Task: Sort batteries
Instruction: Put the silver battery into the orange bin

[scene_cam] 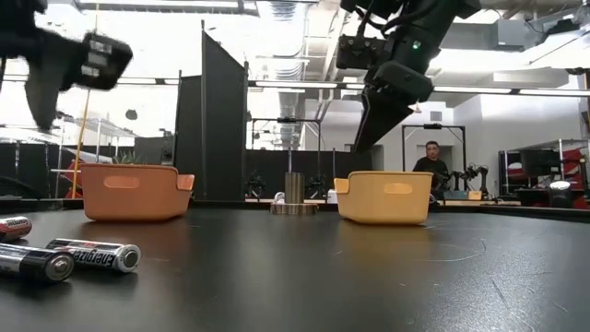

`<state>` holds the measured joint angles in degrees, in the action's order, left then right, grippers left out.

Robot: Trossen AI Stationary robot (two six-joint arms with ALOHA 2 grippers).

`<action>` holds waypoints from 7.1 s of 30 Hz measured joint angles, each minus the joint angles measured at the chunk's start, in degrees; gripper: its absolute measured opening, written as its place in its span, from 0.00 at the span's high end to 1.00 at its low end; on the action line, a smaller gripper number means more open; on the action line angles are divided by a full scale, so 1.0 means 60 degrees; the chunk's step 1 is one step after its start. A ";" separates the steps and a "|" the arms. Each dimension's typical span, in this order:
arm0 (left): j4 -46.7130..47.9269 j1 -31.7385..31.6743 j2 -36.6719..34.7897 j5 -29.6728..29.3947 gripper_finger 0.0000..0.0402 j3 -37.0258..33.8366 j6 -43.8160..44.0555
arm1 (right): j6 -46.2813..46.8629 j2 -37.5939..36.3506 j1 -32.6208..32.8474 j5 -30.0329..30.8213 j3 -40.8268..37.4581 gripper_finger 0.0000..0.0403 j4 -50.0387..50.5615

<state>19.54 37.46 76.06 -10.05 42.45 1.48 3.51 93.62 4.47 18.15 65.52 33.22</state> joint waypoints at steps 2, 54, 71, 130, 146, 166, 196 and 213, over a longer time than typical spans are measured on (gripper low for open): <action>-0.0205 0.0006 0.0581 -0.0233 0.61 -0.0002 0.0111 | 0.0017 0.0000 0.0000 0.0000 0.0000 0.49 -0.0062; 0.3229 -0.3743 -0.1503 -0.2518 0.91 -0.0109 0.2127 | -0.0814 0.0136 0.1739 -0.0033 0.1002 0.49 -0.2409; 0.2528 -0.4438 -0.1832 -0.2207 0.43 -0.0388 0.1409 | 0.0340 0.0226 0.2193 -0.0005 0.1002 0.49 -0.1357; -0.5543 0.0366 0.4363 -0.0684 0.68 0.0268 0.2779 | 0.0091 0.0226 0.2125 0.0007 0.0998 0.49 -0.1652; -0.5724 0.0382 0.4367 -0.0467 0.68 0.0264 0.2908 | 0.0083 0.0226 0.2113 0.0051 0.0998 0.49 -0.1659; -0.6236 0.0421 0.5277 -0.0466 0.90 0.0621 0.2844 | 0.0080 0.0226 0.2106 0.0080 0.0998 0.49 -0.1707; -0.1241 0.0187 0.1166 -0.2927 0.94 0.0570 0.2378 | -0.0064 0.0226 0.2106 0.0076 0.0994 0.49 -0.1940; 0.2847 -0.3152 -0.0759 -0.4567 0.86 -0.0244 0.4470 | -0.0118 0.0569 0.2131 0.0030 0.0994 0.47 -0.2815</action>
<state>36.62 18.55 71.50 -37.45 40.98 28.30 2.80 97.04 17.26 18.33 71.48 16.33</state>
